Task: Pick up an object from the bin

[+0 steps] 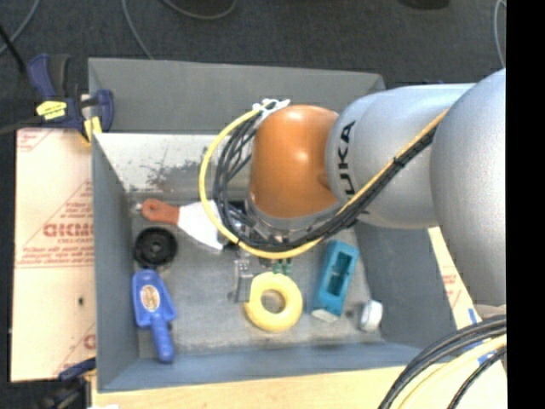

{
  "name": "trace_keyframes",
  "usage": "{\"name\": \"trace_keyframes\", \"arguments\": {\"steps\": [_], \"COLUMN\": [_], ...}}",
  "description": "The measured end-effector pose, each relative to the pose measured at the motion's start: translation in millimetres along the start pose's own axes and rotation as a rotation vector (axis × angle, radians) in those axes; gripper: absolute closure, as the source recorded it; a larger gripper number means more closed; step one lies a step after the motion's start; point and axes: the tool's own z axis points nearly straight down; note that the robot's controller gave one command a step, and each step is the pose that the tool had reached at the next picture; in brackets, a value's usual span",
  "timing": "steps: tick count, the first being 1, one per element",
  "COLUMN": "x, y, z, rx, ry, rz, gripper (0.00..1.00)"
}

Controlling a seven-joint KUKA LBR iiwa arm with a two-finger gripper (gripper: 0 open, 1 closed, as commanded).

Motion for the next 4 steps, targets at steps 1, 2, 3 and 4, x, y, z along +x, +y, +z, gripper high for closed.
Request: {"name": "trace_keyframes", "arguments": {"steps": [1, 2, 3, 4], "x": [-1.6, -2.3, 8.5, 8.4], "y": [0, -27, -54, -76], "z": [-5, 26, 57, 49], "rx": [-0.001, -0.003, 0.003, -0.001], "ry": [-0.007, -0.014, -0.003, -0.011], "rz": [0.002, -0.007, -0.084, -0.158], "gripper": [0.00, 0.00, 0.00, 0.00]}}
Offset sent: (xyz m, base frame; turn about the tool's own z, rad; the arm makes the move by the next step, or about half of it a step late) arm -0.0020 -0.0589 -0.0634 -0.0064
